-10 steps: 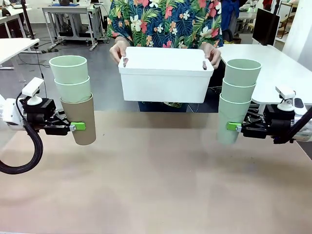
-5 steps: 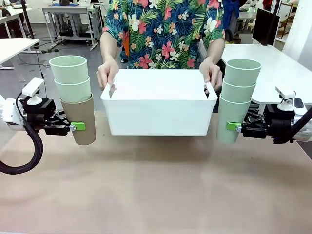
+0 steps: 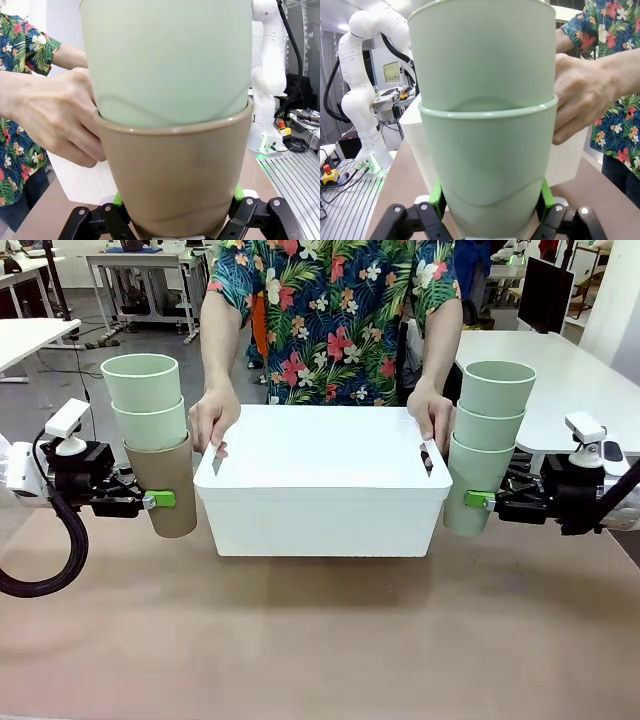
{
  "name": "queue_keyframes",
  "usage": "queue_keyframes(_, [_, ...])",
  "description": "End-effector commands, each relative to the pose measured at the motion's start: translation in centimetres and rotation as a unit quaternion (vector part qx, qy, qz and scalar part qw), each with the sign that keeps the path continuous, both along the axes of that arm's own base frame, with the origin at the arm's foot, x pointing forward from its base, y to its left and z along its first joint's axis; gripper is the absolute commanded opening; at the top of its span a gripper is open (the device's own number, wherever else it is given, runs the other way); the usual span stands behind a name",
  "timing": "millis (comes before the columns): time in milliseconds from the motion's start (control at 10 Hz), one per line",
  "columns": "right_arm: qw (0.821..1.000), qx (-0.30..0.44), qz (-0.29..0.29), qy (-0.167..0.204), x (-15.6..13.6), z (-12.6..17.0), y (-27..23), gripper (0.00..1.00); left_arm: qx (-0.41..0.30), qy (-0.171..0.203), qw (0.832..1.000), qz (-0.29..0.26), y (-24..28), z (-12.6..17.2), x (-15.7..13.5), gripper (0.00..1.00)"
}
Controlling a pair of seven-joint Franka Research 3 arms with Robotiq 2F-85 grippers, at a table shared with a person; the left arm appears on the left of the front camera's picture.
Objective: Stack the cups and store them in the basket.
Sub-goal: Place the stack of Reusable plastic cups into the Pantry Basket.
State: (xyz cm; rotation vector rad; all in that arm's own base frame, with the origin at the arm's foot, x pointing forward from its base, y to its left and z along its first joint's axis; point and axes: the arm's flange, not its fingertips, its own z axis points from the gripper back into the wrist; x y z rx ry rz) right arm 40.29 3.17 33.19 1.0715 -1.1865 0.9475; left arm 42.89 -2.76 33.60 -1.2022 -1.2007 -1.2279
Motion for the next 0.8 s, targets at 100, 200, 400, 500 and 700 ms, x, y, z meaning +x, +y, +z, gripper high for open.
queue_keyframes(100, [1.0, 0.002, -0.003, -0.004, 0.09, 0.36, 0.09, 0.86, -0.002, 0.0, 1.0, -0.002, -0.05, 0.58, -0.13, 0.85])
queue_keyframes(200, [1.0, 0.002, -0.003, -0.004, 0.09, 0.36, 0.09, 0.86, -0.002, 0.0, 1.0, -0.002, -0.05, 0.58, -0.13, 0.85])
queue_keyframes(400, [1.0, 0.002, -0.003, -0.004, 0.09, 0.36, 0.09, 0.86, -0.002, 0.0, 1.0, -0.002, -0.05, 0.58, -0.13, 0.85])
queue_keyframes(500, [1.0, 0.002, -0.003, -0.004, 0.09, 0.36, 0.09, 0.86, -0.002, 0.0, 1.0, -0.002, -0.05, 0.58, -0.13, 0.85])
queue_keyframes(700, [1.0, 0.002, -0.003, -0.004, 0.09, 0.36, 0.09, 0.86, -0.002, 0.0, 1.0, -0.002, -0.05, 0.58, -0.13, 0.85])
